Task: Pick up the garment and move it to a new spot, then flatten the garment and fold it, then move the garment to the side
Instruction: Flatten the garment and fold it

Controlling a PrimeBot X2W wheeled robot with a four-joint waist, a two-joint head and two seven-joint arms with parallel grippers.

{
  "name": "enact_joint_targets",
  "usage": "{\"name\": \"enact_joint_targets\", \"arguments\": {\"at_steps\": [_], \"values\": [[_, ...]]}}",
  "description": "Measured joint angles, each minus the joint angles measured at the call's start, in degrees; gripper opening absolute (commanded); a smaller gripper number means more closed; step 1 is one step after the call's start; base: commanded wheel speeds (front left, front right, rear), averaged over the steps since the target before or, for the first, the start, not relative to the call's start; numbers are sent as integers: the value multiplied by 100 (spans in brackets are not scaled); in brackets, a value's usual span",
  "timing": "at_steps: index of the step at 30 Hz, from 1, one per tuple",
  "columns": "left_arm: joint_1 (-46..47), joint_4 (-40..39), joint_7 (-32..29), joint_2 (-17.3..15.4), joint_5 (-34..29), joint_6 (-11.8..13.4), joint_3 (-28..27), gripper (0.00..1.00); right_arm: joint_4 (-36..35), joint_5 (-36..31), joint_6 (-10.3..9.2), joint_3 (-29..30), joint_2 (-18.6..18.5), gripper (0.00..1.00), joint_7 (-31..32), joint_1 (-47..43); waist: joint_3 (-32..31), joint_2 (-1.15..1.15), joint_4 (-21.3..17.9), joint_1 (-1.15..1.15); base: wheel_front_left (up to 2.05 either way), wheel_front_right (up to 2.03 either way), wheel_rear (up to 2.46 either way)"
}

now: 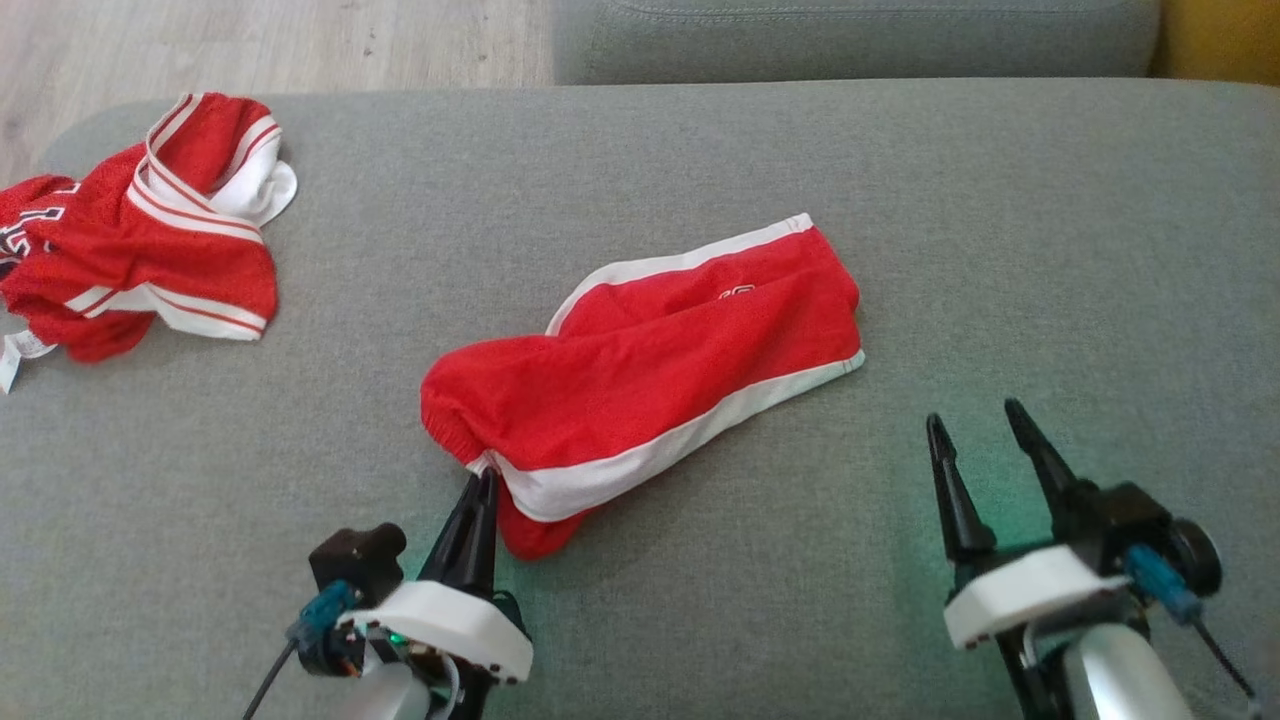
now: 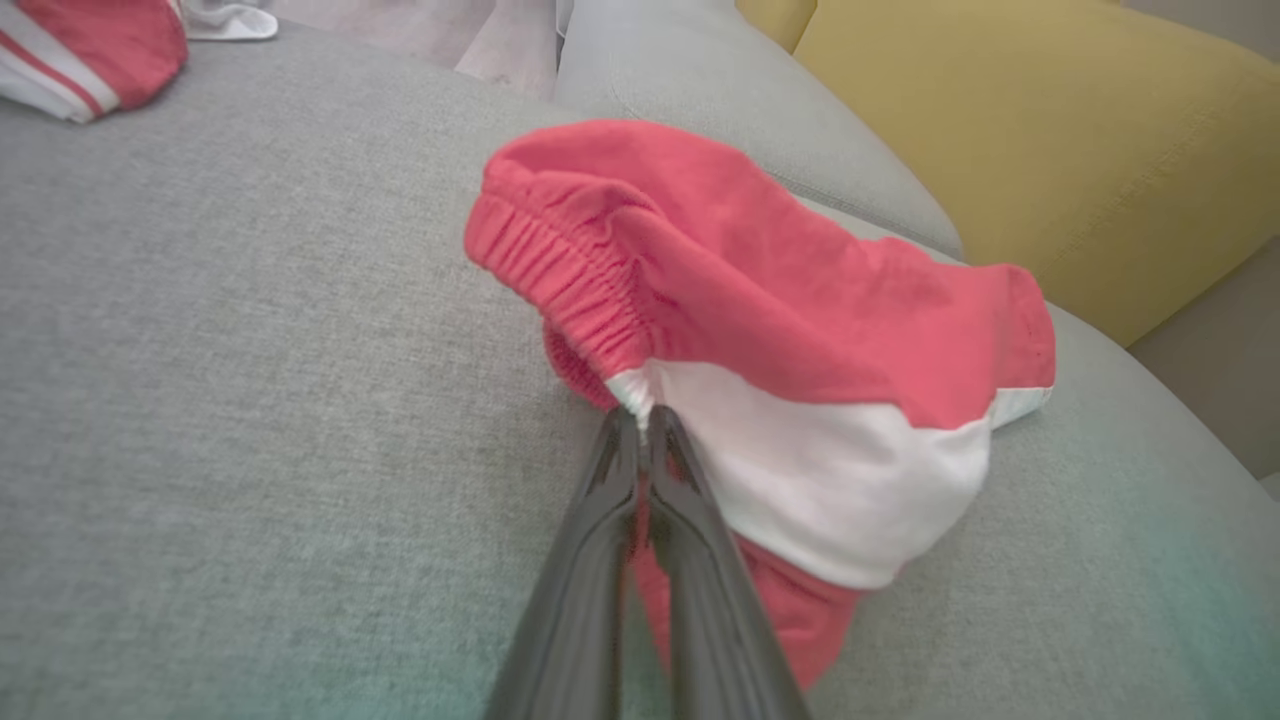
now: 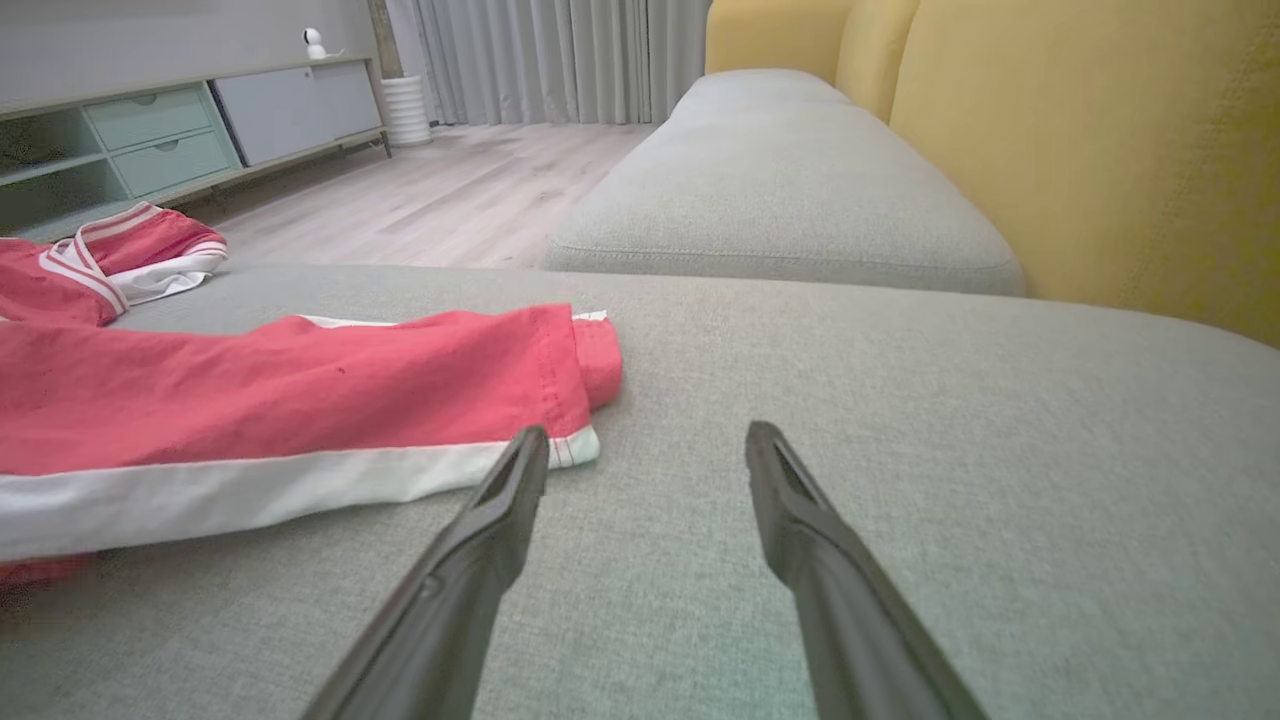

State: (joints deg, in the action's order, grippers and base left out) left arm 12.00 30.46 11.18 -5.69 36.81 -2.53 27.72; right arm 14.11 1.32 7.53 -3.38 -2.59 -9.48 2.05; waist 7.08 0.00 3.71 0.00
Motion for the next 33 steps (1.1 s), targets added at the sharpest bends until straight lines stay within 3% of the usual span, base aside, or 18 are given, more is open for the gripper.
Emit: {"name": "enact_joint_targets", "arguments": {"at_steps": [10, 18, 27, 29, 31, 32, 33], "values": [[18, -310, 109, -25, 0, 105, -19, 0, 971, -531, 0, -63, -8, 100, 403, 779, 109, 0, 120, 0, 0, 0, 0], [14, -630, 157, -80, -8, 216, -88, 0, 1998, -891, 0, -237, -244, 100, 393, 1722, 273, 0, 262, 0, 0, 0, 0], [16, -868, 156, -102, -59, 261, -76, 0, 3007, -853, 0, -683, -312, 99, 216, 2356, 452, 0, 384, 0, 0, 0, 0], [16, -905, 151, -108, -59, 276, -71, 0, 3174, -782, 0, -778, -311, 78, 164, 2430, 475, 0, 391, 0, 0, 0, 0], [16, -945, 151, -118, -59, 311, -69, 0, 3295, -693, 0, -881, -311, 50, 100, 2505, 499, 0, 392, 0, 0, 0, 0], [16, -968, 151, -123, -59, 312, -69, 0, 3350, -655, 0, -934, -309, 40, 79, 2549, 509, 0, 391, 0, 0, 0, 0], [17, -996, 151, -127, -59, 313, -69, 0, 3406, -623, 0, -979, -307, 37, 40, 2595, 515, 0, 388, 0, 0, 0, 0]]}}
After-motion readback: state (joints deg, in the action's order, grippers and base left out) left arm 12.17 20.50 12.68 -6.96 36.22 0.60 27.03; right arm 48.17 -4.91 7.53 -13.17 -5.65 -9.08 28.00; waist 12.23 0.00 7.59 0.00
